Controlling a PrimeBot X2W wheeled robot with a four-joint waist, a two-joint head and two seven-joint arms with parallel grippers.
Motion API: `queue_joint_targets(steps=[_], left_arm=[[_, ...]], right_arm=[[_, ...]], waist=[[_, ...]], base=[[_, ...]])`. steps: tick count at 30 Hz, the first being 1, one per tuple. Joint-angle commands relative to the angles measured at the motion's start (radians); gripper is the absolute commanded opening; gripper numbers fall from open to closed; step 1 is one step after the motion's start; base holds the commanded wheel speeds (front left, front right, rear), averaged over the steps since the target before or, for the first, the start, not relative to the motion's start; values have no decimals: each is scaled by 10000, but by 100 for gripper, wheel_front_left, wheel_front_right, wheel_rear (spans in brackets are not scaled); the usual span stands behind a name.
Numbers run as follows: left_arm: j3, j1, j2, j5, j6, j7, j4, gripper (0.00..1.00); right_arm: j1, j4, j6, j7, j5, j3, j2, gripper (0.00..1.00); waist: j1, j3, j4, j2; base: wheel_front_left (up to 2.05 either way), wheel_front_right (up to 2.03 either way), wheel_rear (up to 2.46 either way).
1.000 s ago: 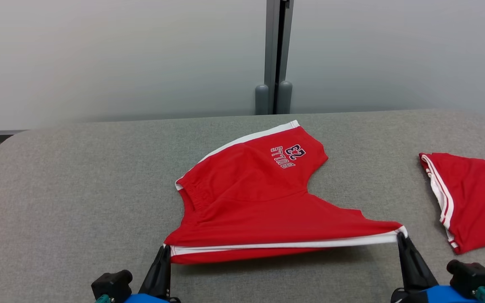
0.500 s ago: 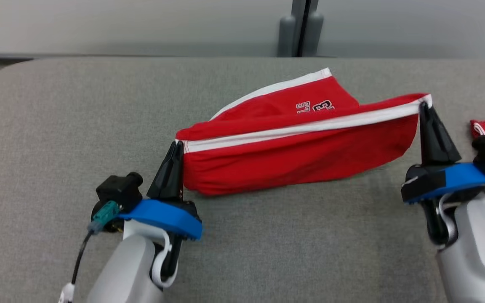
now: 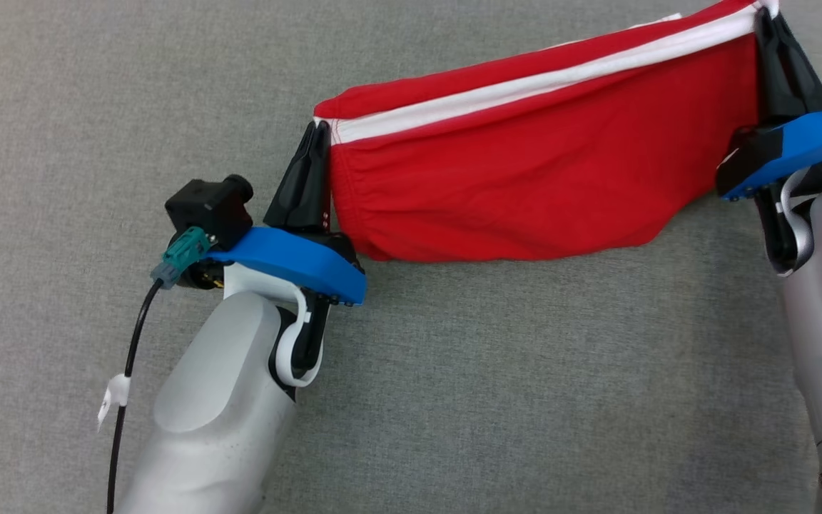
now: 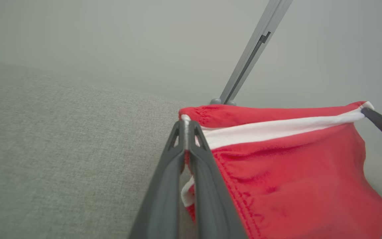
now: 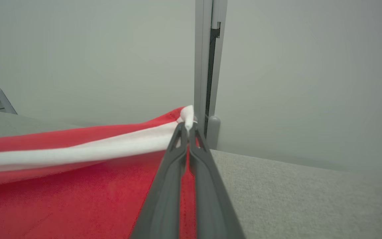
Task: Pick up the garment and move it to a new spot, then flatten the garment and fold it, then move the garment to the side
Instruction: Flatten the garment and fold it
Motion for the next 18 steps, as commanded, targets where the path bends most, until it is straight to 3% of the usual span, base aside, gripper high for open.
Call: queue_joint_targets(steps=[1, 10, 12, 13, 14, 15, 18], left_arm=[[-172, -302, 6, -92, 11, -44, 96, 0], [-1109, -1119, 10, -1076, 191, -44, 273, 0], [-1176, -1216, 5, -1197, 223, -44, 284, 0], [-1210, -1267, 1, -1189, 264, -44, 275, 9], [-1211, -1287, 5, -1241, 275, -44, 245, 65], [-1218, -1295, 11, -1256, 296, -43, 235, 100], [-1121, -1168, 8, -1170, 438, -43, 202, 100]], right_arm=[[-242, 214, -3, -48, -156, -123, -156, 0], [-1224, 1084, -3, -49, -1310, -788, -188, 0], [-1368, 1161, -3, -50, -1499, -870, -121, 20], [-1436, 1175, -3, -49, -1526, -920, -72, 42], [-1470, 1170, -3, -49, -1550, -953, -30, 100], [-1503, 1134, -3, -49, -1510, -945, 58, 100], [-1472, 983, -3, -49, -1381, -1025, 142, 100]], waist=[[-2, 341, 316, -2], [-2, 840, 559, -2], [-2, 895, 544, -2], [-2, 930, 525, -2], [-2, 953, 513, -2], [-2, 974, 499, -2], [-2, 994, 429, -2]], base=[[0, 0, 0], [0, 0, 0], [0, 0, 0], [0, 0, 0], [0, 0, 0], [0, 0, 0], [0, 0, 0]])
